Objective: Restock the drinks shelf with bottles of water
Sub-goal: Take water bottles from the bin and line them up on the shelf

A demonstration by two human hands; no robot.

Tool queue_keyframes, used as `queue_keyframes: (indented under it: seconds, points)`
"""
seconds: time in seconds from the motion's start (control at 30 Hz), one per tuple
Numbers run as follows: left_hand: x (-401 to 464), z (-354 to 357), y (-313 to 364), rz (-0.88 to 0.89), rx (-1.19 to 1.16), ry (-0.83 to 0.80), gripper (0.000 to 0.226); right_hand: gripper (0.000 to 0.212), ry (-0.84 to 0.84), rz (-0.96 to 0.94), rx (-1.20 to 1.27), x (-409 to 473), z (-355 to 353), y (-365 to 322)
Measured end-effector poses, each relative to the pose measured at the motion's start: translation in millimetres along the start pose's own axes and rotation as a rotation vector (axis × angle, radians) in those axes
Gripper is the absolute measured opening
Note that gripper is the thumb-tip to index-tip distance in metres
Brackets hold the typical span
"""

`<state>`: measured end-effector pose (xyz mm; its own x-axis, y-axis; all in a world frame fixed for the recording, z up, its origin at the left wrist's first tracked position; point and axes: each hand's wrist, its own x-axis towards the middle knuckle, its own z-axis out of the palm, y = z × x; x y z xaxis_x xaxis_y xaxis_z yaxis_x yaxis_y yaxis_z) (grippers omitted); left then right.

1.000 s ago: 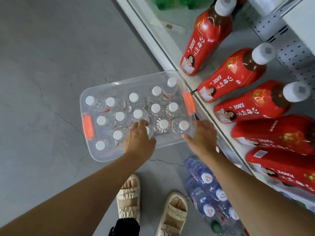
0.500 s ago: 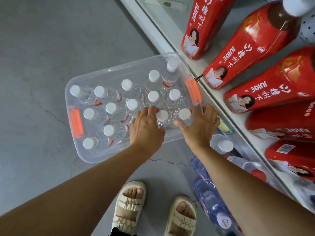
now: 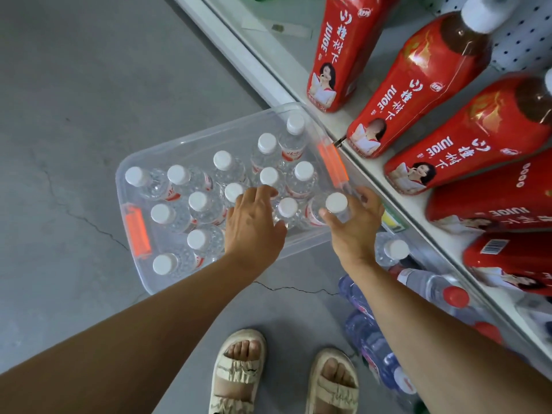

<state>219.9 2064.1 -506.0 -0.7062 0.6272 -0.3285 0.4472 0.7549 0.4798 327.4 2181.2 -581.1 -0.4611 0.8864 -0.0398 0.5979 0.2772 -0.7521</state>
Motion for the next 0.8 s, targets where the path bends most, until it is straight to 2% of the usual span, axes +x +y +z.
queue_keyframes:
  seconds: [0.1,0.17,0.47,0.8]
  points:
    - [-6,-16,7,0.013,-0.019,-0.015,0.050,0.031,-0.072,0.040,0.220,0,-23,-23]
    - [-10,-31,15,0.017,-0.042,-0.037,0.051,0.027,-0.109,0.075,0.275,4,-40,-42]
    - [-37,-149,73,-0.009,-0.201,-0.153,0.063,0.026,-0.190,-0.015,0.307,27,-160,-169]
    - [-77,-327,152,0.098,-0.374,-0.200,0.072,0.015,-0.303,-0.023,0.420,61,-312,-373]
